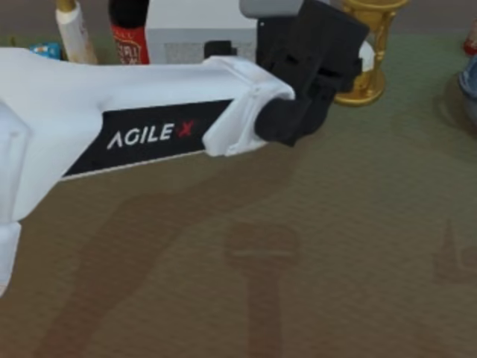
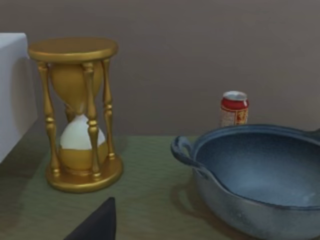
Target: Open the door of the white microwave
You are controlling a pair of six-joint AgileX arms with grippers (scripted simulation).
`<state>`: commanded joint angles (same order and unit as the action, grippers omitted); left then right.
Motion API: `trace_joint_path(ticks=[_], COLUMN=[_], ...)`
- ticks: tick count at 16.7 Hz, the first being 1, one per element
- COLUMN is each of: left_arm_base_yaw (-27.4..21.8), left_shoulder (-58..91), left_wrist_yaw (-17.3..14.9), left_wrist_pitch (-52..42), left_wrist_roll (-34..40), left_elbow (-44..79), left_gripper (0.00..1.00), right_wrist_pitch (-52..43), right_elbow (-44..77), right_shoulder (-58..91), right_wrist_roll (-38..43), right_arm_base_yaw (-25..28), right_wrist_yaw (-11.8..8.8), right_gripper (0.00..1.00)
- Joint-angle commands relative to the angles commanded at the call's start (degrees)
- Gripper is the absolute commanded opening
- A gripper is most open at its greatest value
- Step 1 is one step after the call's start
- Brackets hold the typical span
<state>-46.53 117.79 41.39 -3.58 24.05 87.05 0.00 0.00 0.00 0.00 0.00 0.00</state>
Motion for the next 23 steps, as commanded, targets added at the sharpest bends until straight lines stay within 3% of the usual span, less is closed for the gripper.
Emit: trace_joint_path(ticks=[7,12,23], left_arm_base_yaw=[5.17,5.56,5.56], left_shoulder=[11.68,12.37,12.37], left_wrist_yaw=[-4.54,-4.88,-4.88], left_wrist_pitch=[2.99,3.18,3.18], left_wrist_roll=[-3.73,-3.99,-3.99], left_elbow=[11.05,11.73,11.73], left_gripper=[1.00,1.00,0.17], right_wrist_pitch=[0.00,0.00,0.00], right_elbow=[0.00,0.00,0.00], right_shoulder=[0.00,0.00,0.00], right_wrist_roll=[0.00,0.00,0.00], right_arm_base_yaw=[0.00,0.00,0.00], right_wrist_yaw=[0.00,0.00,0.00], right_gripper=[1.00,1.00,1.00])
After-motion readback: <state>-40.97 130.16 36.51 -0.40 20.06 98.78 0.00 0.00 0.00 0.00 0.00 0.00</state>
